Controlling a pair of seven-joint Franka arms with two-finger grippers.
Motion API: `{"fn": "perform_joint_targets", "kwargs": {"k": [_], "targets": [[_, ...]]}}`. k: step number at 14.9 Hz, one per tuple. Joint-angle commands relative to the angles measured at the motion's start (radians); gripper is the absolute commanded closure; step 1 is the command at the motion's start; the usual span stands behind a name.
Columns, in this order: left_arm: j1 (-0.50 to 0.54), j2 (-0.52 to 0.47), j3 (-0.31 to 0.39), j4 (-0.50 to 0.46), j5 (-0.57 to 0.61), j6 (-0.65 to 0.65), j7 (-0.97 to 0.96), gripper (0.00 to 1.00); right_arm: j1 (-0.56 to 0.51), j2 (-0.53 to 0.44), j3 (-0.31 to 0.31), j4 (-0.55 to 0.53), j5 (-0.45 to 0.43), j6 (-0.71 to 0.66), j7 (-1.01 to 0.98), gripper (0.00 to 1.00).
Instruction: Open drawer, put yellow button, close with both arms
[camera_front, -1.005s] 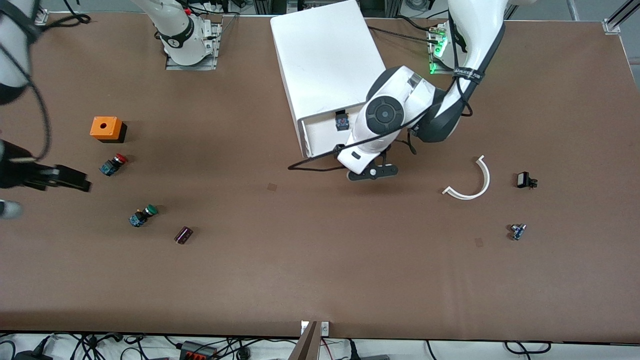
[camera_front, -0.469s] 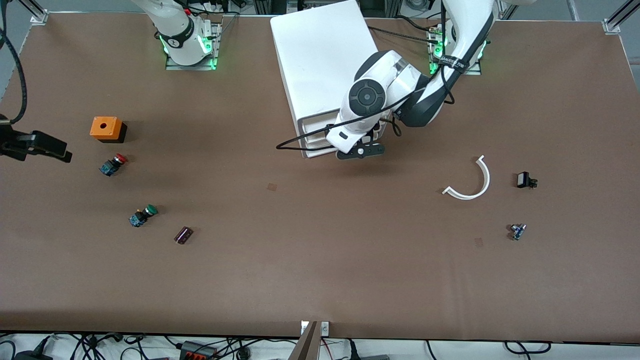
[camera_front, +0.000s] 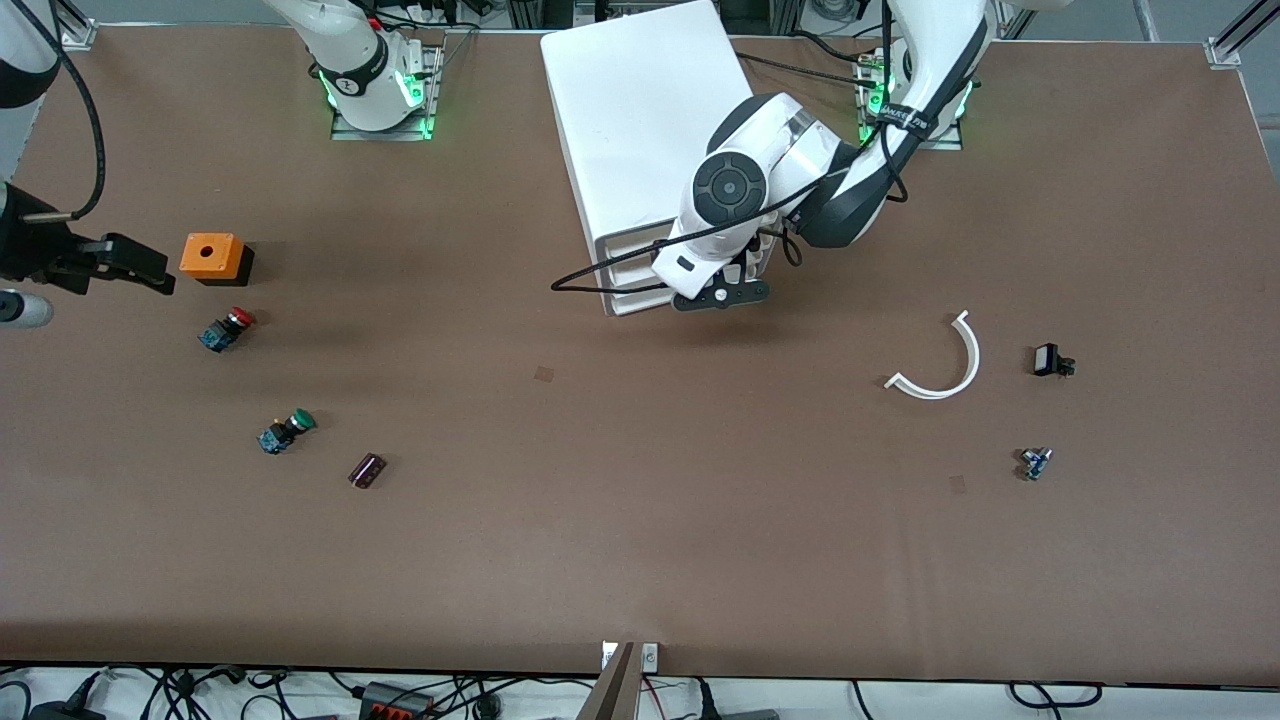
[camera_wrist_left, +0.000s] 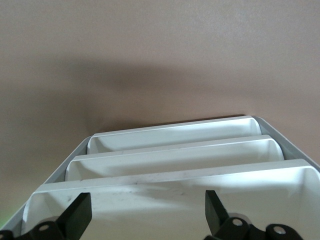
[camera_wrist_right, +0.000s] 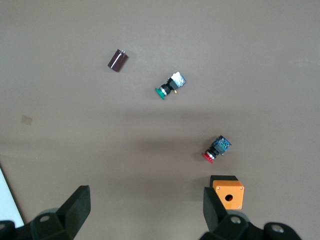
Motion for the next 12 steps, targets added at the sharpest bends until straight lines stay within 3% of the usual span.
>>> {"fn": "perform_joint_targets", "kwargs": {"k": [1,6,10,12], "targets": [[-0.013,-0.036,-0.003,-0.039,-0.018,-0.020,0.009,0.00,-0.003,-0.076,0.007,-0.095,-0.016,0.030,-0.016,0.00],[0.001,-0.039,0.003,-0.014,-0.006,-0.021,0.014,0.00,-0.003,-0.107,0.007,-0.139,-0.016,0.027,-0.016,0.00],[0.097,-0.054,0.010,0.024,0.005,-0.030,0.124,0.00,-0.003,-0.111,0.007,-0.139,-0.016,0.033,-0.016,0.00],[0.173,-0.068,0.007,0.065,0.071,-0.088,0.192,0.00,-0.002,-0.111,0.007,-0.136,-0.016,0.037,-0.015,0.00]]}}
